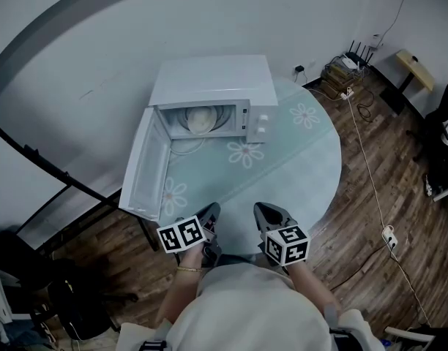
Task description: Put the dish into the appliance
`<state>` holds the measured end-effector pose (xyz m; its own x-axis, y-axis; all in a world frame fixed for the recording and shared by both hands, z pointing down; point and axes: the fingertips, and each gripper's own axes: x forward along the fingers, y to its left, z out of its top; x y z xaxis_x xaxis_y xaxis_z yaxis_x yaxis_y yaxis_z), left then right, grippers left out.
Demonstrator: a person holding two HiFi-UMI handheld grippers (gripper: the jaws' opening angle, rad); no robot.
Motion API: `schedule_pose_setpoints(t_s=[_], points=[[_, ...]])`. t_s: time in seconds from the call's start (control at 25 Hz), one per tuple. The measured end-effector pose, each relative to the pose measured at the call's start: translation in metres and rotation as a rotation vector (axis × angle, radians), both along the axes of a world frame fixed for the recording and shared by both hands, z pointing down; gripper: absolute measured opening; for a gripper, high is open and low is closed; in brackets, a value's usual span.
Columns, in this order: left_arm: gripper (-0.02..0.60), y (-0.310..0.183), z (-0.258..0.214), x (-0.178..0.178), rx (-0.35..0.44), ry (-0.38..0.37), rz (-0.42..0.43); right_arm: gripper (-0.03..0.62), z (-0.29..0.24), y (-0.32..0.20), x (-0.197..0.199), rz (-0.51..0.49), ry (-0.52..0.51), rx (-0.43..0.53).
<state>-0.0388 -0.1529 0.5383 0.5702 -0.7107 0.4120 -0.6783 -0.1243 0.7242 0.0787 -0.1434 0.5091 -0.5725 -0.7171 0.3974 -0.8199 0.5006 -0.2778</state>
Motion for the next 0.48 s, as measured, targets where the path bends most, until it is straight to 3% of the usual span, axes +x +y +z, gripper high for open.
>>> schedule_pose_setpoints(t_s=[0.48], points=[[0.012,0.022,-0.001,0.003,0.003,0.018,0.012,0.005,0.001,0.027,-0.004,-0.017,0.014,0.004]])
